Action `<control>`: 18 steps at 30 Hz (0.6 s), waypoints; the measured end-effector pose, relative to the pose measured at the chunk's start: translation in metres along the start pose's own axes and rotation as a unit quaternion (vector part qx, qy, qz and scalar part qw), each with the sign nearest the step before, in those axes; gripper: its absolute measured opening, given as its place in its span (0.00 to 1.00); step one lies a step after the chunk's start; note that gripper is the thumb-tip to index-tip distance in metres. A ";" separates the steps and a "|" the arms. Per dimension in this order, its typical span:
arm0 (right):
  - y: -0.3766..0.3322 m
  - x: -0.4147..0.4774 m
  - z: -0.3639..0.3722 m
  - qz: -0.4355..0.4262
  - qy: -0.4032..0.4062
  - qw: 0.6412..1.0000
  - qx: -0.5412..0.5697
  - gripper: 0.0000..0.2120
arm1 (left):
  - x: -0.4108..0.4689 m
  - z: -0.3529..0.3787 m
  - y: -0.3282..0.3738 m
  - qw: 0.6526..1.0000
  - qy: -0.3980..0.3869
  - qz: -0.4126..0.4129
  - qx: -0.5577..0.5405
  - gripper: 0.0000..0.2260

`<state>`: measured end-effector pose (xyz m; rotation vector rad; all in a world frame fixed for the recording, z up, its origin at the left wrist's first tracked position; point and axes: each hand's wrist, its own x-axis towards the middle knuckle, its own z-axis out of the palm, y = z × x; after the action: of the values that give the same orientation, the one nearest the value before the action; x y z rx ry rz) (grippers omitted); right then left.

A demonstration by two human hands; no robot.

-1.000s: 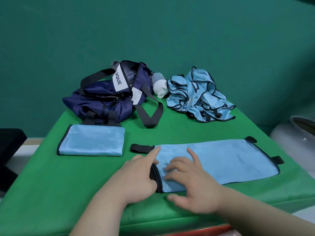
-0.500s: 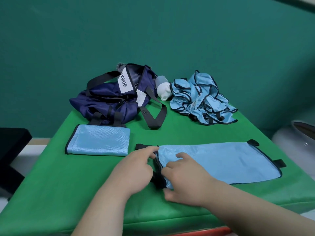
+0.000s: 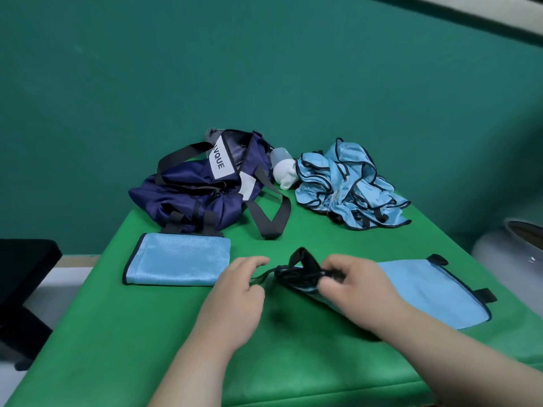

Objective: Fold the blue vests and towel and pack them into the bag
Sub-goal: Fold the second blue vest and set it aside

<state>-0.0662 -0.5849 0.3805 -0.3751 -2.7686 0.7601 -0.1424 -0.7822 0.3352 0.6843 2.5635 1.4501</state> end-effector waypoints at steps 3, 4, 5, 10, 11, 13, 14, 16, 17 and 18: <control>0.004 0.006 -0.027 0.024 0.019 0.998 0.054 0.07 | -0.001 0.005 -0.002 0.999 -0.029 -0.025 -0.008 0.32; 0.006 0.008 -0.035 0.029 0.019 0.997 0.070 0.07 | -0.001 0.009 -0.002 0.999 -0.044 -0.029 -0.004 0.35; 0.008 0.008 -0.042 0.035 0.019 0.995 0.095 0.06 | -0.002 0.013 0.000 0.998 -0.053 -0.032 -0.001 0.37; 0.011 0.000 -0.073 0.027 -0.013 0.972 0.232 0.04 | 0.007 0.031 0.009 0.995 -0.034 -0.022 -0.087 0.46; 0.011 -0.003 -0.079 0.023 -0.022 0.968 0.249 0.02 | 0.008 0.032 0.013 0.992 -0.031 -0.016 -0.120 0.45; 0.014 -0.009 -0.089 0.016 -0.038 0.959 0.281 0.03 | 0.012 0.037 0.015 0.984 -0.034 0.011 -0.176 0.40; 0.016 -0.012 -0.094 0.011 -0.043 0.956 0.291 0.03 | 0.011 0.039 0.017 0.981 -0.046 0.035 -0.187 0.36; 0.020 -0.018 -0.103 0.003 -0.044 0.952 0.303 0.02 | 0.007 0.041 0.028 0.973 -0.090 0.088 -0.195 0.29; 0.021 -0.021 -0.108 0.003 -0.040 0.949 0.312 0.02 | 0.005 0.044 0.033 0.968 -0.102 0.106 -0.202 0.27; 0.023 -0.024 -0.114 0.004 -0.035 0.945 0.325 0.02 | 0.001 0.048 0.039 0.964 -0.104 0.116 -0.217 0.24</control>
<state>-0.0054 -0.5205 0.4596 -0.2217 -2.3794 1.6310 -0.1159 -0.7271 0.3424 1.0201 1.9659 1.8164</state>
